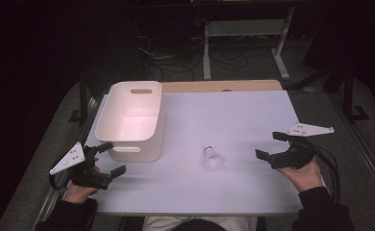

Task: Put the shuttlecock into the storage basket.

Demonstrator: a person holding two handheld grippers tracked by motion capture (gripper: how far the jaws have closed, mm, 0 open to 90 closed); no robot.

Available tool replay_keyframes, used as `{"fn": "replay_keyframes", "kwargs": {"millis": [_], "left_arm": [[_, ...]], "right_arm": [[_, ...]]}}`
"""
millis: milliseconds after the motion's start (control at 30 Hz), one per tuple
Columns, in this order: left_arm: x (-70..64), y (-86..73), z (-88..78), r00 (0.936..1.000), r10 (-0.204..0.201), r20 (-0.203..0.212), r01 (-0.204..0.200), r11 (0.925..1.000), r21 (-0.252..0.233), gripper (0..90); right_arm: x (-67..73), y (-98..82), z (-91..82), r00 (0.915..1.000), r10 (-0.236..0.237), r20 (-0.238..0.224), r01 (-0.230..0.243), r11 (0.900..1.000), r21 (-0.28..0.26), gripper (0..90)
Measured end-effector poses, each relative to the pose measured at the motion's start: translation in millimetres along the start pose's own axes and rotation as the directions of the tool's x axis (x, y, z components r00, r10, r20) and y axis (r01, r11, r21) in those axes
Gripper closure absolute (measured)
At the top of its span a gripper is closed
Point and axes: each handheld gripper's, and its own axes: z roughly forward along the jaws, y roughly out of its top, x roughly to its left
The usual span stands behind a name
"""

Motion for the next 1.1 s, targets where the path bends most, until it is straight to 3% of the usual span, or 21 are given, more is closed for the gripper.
{"fn": "replay_keyframes", "kwargs": {"millis": [1100], "left_arm": [[-0.1,0.2,-0.3,1.0000,-0.002,0.000,0.002,1.0000,-0.003,0.0]], "right_arm": [[9.2,28.9,23.6,0.9982,-0.049,-0.035,0.052,0.994,0.095,0.0]]}}
